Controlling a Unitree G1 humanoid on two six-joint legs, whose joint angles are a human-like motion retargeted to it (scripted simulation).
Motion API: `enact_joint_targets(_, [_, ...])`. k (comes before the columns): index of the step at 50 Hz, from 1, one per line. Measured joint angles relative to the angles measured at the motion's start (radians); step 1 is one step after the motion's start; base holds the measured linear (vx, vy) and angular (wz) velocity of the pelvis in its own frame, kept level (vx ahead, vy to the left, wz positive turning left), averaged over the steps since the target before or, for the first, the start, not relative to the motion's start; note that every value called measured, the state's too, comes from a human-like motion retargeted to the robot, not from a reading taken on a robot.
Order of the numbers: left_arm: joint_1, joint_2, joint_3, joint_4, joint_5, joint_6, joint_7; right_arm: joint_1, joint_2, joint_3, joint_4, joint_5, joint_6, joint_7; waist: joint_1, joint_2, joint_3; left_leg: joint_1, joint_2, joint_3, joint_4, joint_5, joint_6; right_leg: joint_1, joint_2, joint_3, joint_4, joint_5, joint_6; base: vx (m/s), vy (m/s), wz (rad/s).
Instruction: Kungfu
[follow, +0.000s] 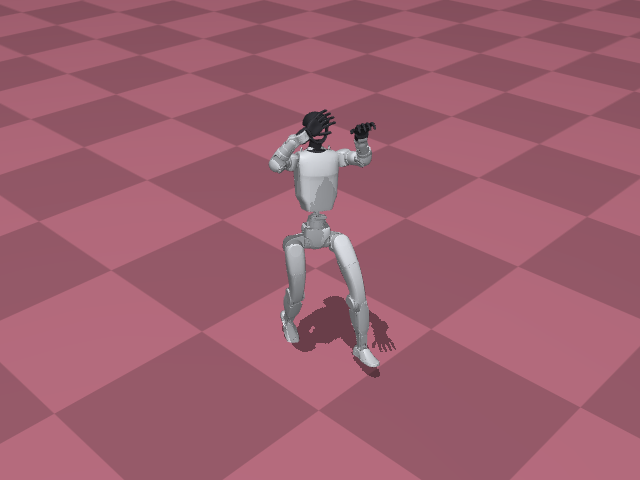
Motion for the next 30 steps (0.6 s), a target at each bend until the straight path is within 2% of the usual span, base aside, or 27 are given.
enact_joint_targets(3, [0.03,0.026,-0.041,-0.016,0.116,-0.019,-0.084,0.054,0.02,-0.009,0.015,-0.025,0.019,-0.052,-0.016,0.024,0.005,0.057,0.055,0.127,-0.064,0.004,0.015,-0.089,-0.066,-0.076,0.008,0.07,0.0,-0.15,0.01,-2.66])
enact_joint_targets(7, [0.111,0.051,-0.07,-0.016,0.225,-0.079,-0.267,0.109,0.076,0.014,0.052,-0.05,-0.006,-0.065,-0.045,0.016,-0.02,0.138,0.026,0.349,-0.151,-0.001,0.055,-0.189,-0.281,-0.283,-0.035,0.102,0.0,-0.21,0.18,-2.49])
enact_joint_targets(10, [0.181,0.079,-0.097,-0.012,0.266,-0.136,-0.444,0.146,0.122,0.037,0.088,-0.032,-0.034,-0.029,-0.077,0.002,-0.02,0.192,0.009,0.462,-0.192,0.001,0.057,-0.214,-0.366,-0.449,-0.084,0.046,0.0,-0.23,-0.06,-1.91])
enact_joint_targets(11, [0.211,0.082,-0.106,-0.01,0.269,-0.153,-0.514,0.162,0.138,0.046,0.102,-0.034,-0.046,-0.022,-0.094,-0.009,-0.013,0.223,-0.021,0.487,-0.204,-0.002,0.062,-0.203,-0.413,-0.494,-0.095,0.013,0.0,-0.21,0.02,-1.61])
enact_joint_targets(13, [0.268,0.1,-0.125,-0.006,0.273,-0.187,-0.65,0.195,0.178,0.061,0.132,-0.035,-0.071,-0.009,-0.11,-0.02,-0.001,0.279,-0.049,0.547,-0.228,0.003,0.067,-0.195,-0.482,-0.595,-0.117,-0.054,-0.036,-0.25,-0.02,-1.77])
enact_joint_targets(15, [0.334,0.128,-0.136,-0.006,0.273,-0.223,-0.774,0.231,0.241,0.072,0.173,-0.042,-0.085,0.002,-0.104,-0.018,0.01,0.329,-0.045,0.627,-0.249,0.018,0.061,-0.204,-0.523,-0.694,-0.135,-0.114,-0.102,-0.34,-0.11,-2.38])
enact_joint_targets(16, [0.376,0.143,-0.135,-0.005,0.268,-0.241,-0.809,0.253,0.284,0.075,0.203,-0.053,-0.094,0.007,-0.099,-0.015,0.017,0.353,-0.046,0.653,-0.255,0.031,0.055,-0.225,-0.529,-0.683,-0.134,-0.135,-0.136,-0.47,-0.19,-2.62])
enact_joint_targets(17, [0.422,0.16,-0.132,-0.001,0.26,-0.26,-0.835,0.277,0.333,0.077,0.238,-0.064,-0.103,0.011,-0.095,-0.013,0.027,0.375,-0.049,0.67,-0.259,0.047,0.048,-0.253,-0.532,-0.649,-0.128,-0.155,-0.16,-0.56,-0.24,-2.68])
enact_joint_targets(20, [0.579,0.207,-0.113,0.037,0.23,-0.303,-0.837,0.373,0.52,0.083,0.394,-0.091,-0.118,0.006,-0.109,0.006,0.071,0.425,-0.063,0.633,-0.26,0.109,0.03,-0.363,-0.51,-0.422,-0.079,-0.21,-0.16,-0.56,-0.15,-2.4])
enact_joint_targets(23, [0.751,0.217,-0.084,0.124,0.235,-0.299,-0.847,0.471,0.68,0.093,0.543,-0.121,-0.163,-0.034,-0.105,0.076,0.14,0.464,-0.08,0.422,-0.251,0.17,-0.013,-0.475,-0.481,-0.346,-0.014,-0.223,-0.18,-0.86,-0.16,-2.81])
enact_joint_targets(25, [0.855,0.206,-0.087,0.188,0.249,-0.294,-0.896,0.543,0.763,0.1,0.624,-0.166,-0.228,-0.077,-0.044,0.119,0.198,0.499,-0.126,0.245,-0.252,0.186,-0.037,-0.597,-0.43,-0.24,0.037,-0.215,-0.2,-0.99,0.0,-4.15])
enact_joint_targets(28, [1.001,0.168,-0.143,0.283,0.28,-0.326,-0.955,0.618,0.837,0.168,0.719,-0.222,-0.332,-0.141,0.069,0.163,0.294,0.552,-0.219,-0.009,-0.25,0.133,-0.045,-0.773,-0.277,-0.056,0.058,-0.172,-0.223,-1.03,-0.24,-4.92])
enact_joint_targets(30, [1.111,0.124,-0.171,0.385,0.284,-0.362,-0.984,0.652,0.861,0.273,0.742,-0.23,-0.368,-0.148,0.098,0.192,0.353,0.589,-0.267,-0.137,-0.242,0.06,-0.028,-0.852,-0.125,0.071,0.033,-0.119,-0.22,-0.63,0.03,-4.56])
